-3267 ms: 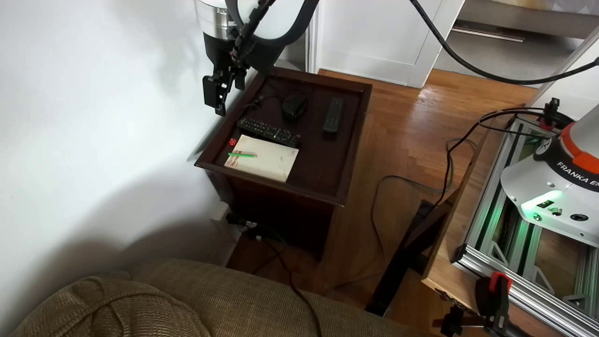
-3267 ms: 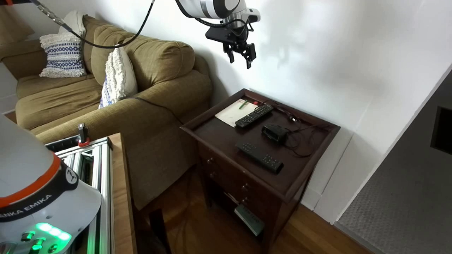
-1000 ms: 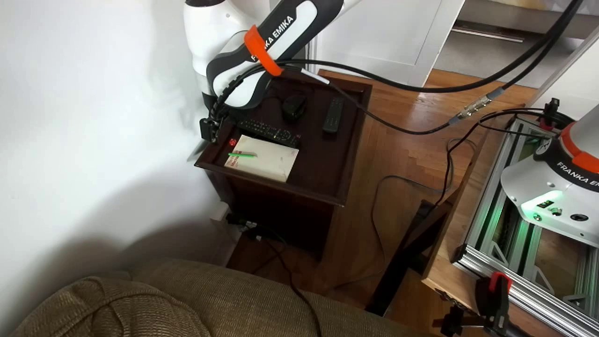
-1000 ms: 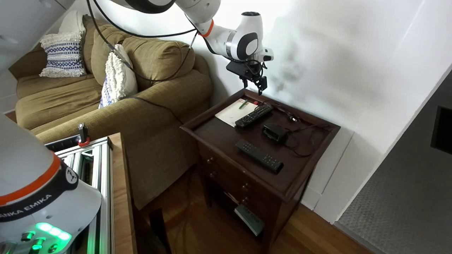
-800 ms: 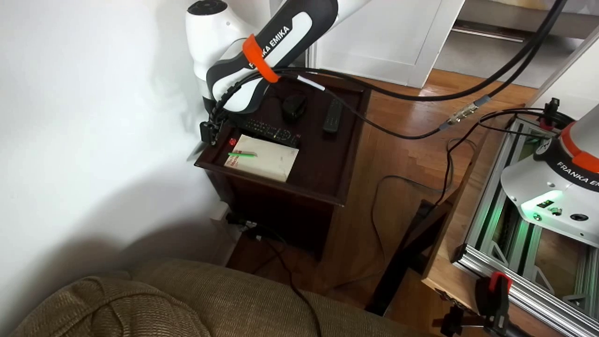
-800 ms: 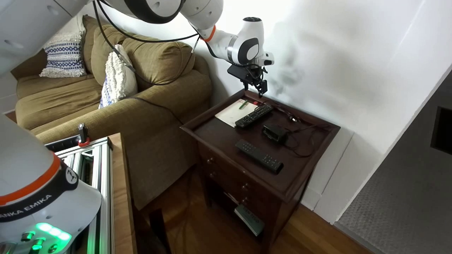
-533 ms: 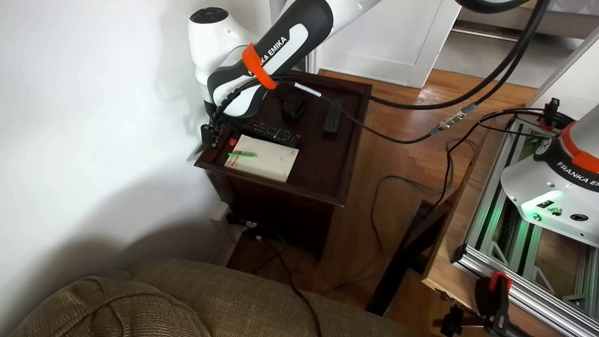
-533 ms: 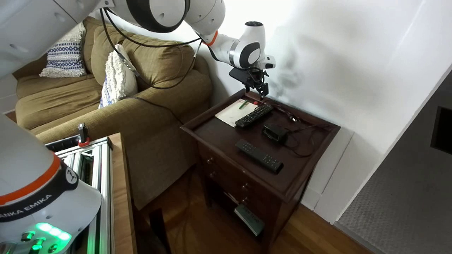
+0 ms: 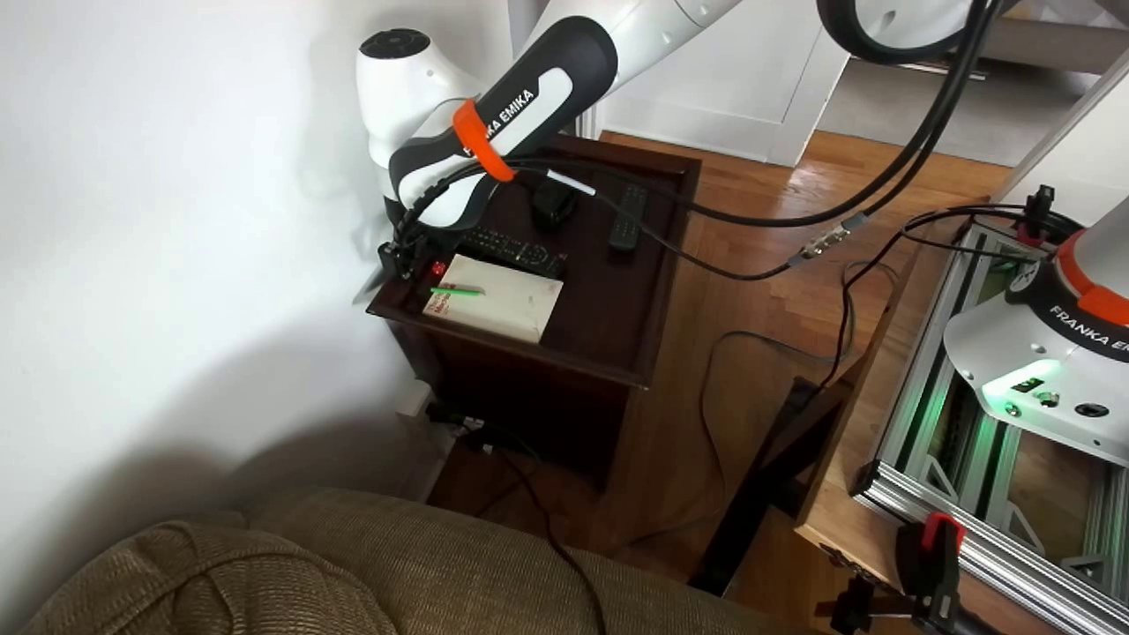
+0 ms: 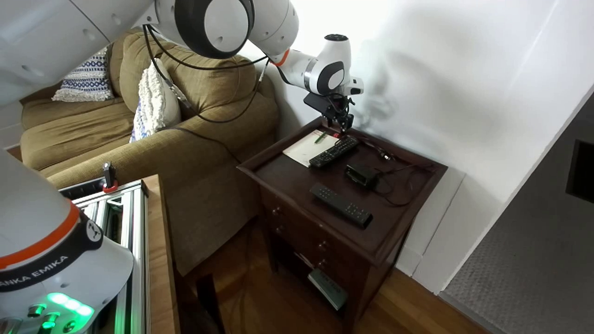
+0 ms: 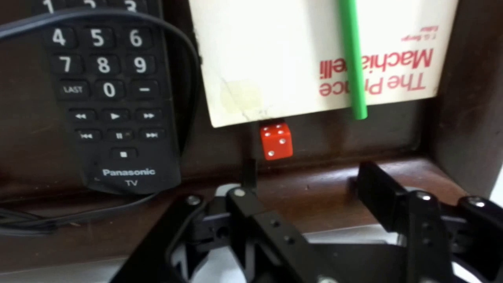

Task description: Move the small, pink object forward

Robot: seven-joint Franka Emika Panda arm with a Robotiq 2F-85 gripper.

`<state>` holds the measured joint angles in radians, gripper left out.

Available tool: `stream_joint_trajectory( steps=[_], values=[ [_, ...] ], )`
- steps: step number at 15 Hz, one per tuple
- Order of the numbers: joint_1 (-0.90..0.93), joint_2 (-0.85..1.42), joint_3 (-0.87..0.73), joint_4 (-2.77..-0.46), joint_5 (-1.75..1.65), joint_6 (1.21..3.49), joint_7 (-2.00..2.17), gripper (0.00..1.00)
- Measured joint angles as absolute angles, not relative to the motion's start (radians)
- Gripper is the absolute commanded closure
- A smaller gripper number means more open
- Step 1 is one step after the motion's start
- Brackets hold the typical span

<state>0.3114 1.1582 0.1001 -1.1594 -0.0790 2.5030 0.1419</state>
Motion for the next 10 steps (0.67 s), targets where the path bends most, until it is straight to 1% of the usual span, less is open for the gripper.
stream_joint_trajectory(
  steps=[2,3,4,5,7,10],
  values=[
    [0.318,1.158,0.099,-1.147,-0.072,2.475,0.145,0.53],
    [0.319,1.158,0.097,-1.14,-0.07,2.462,0.148,0.5],
    [0.32,1.159,0.095,-1.133,-0.069,2.446,0.152,0.48],
    [0.32,1.16,0.089,-1.126,-0.069,2.432,0.157,0.44],
    [0.32,1.165,0.077,-1.123,-0.069,2.425,0.164,0.4],
    [0.32,1.167,0.07,-1.123,-0.068,2.42,0.176,0.45]
  ],
)
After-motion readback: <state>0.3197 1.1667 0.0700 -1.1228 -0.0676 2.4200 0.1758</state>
